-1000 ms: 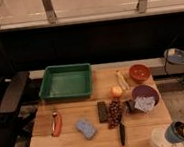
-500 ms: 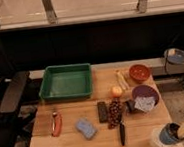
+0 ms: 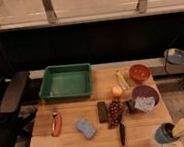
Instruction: Stack cups into tray
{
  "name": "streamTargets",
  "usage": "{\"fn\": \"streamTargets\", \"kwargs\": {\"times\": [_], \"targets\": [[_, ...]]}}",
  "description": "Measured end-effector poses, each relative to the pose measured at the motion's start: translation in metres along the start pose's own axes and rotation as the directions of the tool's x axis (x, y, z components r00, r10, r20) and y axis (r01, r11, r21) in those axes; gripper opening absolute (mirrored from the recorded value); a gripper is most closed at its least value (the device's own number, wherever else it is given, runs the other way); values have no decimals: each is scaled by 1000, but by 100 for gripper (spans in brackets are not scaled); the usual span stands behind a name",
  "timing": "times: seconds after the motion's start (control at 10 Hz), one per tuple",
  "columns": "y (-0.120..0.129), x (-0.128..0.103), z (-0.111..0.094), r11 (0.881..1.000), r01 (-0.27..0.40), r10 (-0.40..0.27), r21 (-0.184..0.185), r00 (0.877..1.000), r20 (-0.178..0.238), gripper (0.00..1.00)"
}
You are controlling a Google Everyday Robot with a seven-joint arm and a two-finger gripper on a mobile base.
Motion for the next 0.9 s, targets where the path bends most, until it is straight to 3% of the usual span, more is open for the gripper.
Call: {"fn": "streamTargets", "kwargs": {"times": [0.2, 0.9], "targets": [[0, -1, 2, 1000, 2, -2, 1, 1000, 4, 62], [1, 0, 6, 1000, 12, -12, 6, 1000, 13, 62]]}}
